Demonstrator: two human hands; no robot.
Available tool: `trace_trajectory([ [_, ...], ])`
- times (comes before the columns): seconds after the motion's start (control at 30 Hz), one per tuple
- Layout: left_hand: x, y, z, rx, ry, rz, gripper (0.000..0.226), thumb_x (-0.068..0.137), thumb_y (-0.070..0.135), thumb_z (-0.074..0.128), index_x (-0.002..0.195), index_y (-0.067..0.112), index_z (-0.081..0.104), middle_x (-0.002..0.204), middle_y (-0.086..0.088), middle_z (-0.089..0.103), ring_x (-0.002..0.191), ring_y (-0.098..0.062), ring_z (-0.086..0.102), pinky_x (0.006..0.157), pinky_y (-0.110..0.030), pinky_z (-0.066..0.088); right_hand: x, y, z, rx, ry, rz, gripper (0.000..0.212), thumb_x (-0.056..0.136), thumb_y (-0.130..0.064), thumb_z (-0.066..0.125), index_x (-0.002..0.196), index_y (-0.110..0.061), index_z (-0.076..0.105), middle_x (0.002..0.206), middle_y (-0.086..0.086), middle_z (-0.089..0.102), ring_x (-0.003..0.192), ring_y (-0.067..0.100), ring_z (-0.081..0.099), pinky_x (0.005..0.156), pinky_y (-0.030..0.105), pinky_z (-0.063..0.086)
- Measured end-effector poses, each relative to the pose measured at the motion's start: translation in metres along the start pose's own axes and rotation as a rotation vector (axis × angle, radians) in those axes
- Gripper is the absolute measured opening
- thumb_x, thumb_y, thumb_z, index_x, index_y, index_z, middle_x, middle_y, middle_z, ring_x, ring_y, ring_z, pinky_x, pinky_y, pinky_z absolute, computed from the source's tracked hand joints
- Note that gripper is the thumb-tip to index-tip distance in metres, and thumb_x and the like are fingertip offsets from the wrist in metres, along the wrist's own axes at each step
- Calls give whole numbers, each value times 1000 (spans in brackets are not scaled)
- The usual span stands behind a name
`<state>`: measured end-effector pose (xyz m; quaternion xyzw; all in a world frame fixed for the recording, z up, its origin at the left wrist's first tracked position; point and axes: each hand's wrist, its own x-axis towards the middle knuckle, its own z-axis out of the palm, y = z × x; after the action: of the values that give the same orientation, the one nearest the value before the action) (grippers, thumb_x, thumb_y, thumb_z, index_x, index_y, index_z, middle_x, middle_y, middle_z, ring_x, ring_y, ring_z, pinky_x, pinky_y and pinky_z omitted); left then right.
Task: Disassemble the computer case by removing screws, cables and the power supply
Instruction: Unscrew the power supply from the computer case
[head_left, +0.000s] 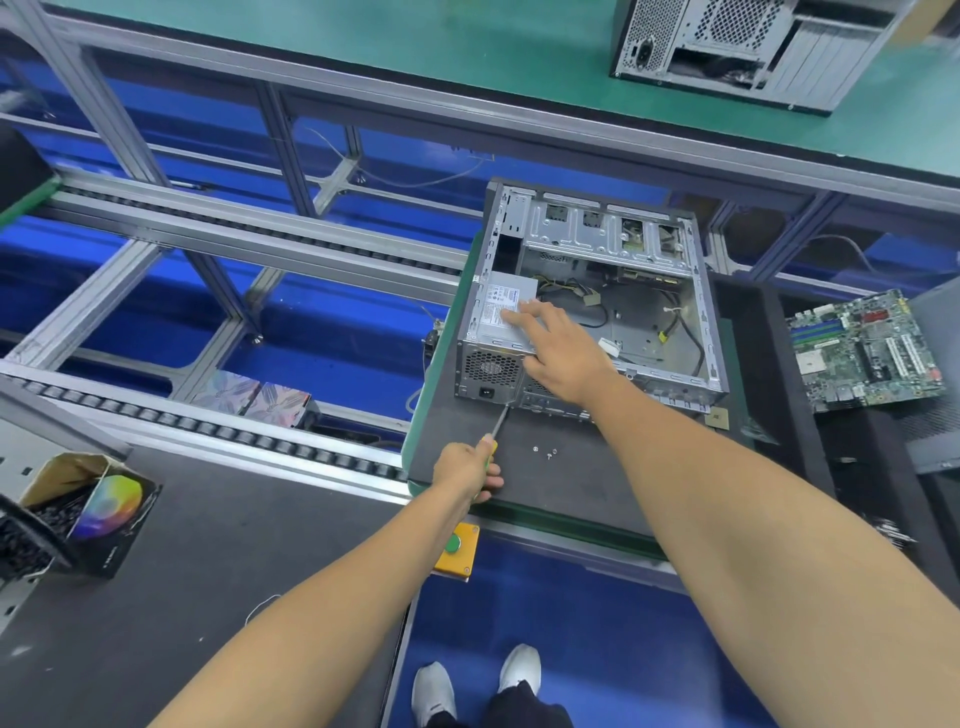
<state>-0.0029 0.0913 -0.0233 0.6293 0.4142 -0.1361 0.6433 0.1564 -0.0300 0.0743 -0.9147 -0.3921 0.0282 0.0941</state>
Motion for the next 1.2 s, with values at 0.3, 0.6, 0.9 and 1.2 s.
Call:
trace_trajectory([
  [0.3,0,2,2,-16,-14,56,36,101,39,61,110,6,50,83,-11,59,57,-20,53,43,-26,40,1,1,1,12,-8,5,69,95,-21,54,158,-27,26,161,6,27,152,26,20,118,49,32],
  [0.6,5,-3,1,77,35,72,32,99,40,65,86,12,57,75,-6,68,58,-19,63,56,-32,52,1,2,2,0,-9,1,68,96,-23,53,158,-28,24,162,6,26,152,26,20,118,49,32],
  [0.9,9,4,2,78,-5,-44,50,109,46,38,92,8,65,72,-3,65,54,-17,47,52,-28,40,1,1,1,-5,-15,-2,69,96,-21,54,158,-26,25,162,8,25,152,26,19,118,48,32],
  [1.2,11,-8,-1,54,93,116,40,85,32,82,92,17,46,78,-8,64,57,-19,59,51,-31,53,1,0,0,-8,-12,6,68,96,-22,54,158,-27,26,162,7,26,151,26,21,115,49,36],
])
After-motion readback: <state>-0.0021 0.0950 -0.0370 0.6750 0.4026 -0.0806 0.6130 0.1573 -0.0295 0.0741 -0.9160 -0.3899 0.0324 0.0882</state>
